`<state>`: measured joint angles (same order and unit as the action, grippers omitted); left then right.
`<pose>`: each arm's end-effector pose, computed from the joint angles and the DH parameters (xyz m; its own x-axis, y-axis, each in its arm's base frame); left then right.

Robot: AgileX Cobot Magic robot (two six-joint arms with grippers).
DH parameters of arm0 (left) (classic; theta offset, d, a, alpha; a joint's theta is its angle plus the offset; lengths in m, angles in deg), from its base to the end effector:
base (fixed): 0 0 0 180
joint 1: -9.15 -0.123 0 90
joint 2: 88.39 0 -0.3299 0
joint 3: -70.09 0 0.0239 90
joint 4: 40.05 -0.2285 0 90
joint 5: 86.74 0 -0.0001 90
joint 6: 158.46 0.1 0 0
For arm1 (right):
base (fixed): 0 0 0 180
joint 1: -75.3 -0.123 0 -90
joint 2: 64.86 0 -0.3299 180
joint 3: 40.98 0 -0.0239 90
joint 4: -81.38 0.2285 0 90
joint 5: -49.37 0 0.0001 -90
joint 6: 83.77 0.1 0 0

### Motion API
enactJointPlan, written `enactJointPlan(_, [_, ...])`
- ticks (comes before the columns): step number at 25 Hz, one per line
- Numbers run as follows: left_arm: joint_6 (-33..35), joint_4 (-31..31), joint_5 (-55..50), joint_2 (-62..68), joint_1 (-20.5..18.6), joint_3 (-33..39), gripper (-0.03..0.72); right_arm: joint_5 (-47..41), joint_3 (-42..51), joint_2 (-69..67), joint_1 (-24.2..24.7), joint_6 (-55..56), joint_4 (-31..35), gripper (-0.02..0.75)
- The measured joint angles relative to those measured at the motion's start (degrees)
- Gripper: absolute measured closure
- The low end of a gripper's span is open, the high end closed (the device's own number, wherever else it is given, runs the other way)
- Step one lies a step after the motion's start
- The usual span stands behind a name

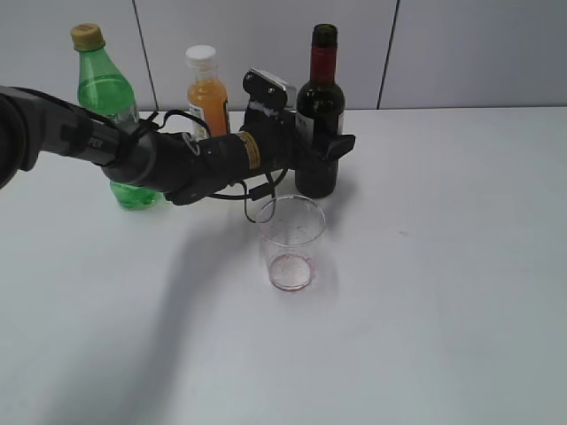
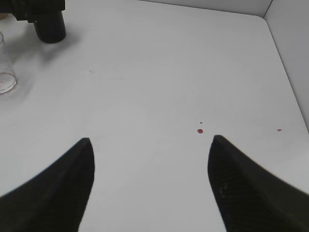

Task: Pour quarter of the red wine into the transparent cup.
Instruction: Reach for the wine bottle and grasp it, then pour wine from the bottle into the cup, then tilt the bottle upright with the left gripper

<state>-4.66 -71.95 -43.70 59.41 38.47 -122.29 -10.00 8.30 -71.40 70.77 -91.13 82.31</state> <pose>0.4612 -0.3003 0.1413 -0.1297 0.0404 -0.9907 0.7653 0.6394 -0.0741 -0.0616 -0.0035 0.2661 -0.4102 -0.1528 -0.8991 -0.1418 0.9846 -0.1026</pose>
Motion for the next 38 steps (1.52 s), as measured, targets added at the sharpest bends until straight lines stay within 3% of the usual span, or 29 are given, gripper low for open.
enactJointPlan(9, [-0.10, -2.60, -3.88, -3.41, -1.51, 0.52, 0.136, 0.00, 0.00, 0.00, 0.00, -0.06, 0.00, 0.151])
enactJointPlan(16, [-7.22, -7.35, -3.06, -9.83, -3.30, 0.77, 0.137, 0.00, 0.00, 0.00, 0.00, -0.06, 0.00, 0.151])
enactJointPlan(23, [-8.26, -7.28, -4.55, -17.97, -3.30, 10.29, 0.137, 0.00, 0.00, 0.00, 0.00, 0.02, 0.00, 0.151])
enactJointPlan(32, [2.24, -0.88, -11.92, -32.99, -3.59, 25.89, 0.137, 0.00, 0.00, 0.00, 0.00, -0.04, 0.00, 0.152])
enactJointPlan(38, [14.69, 12.33, -13.86, -39.81, -3.76, 35.33, 0.137, 0.00, 0.00, 0.00, 0.00, -0.04, 0.00, 0.152])
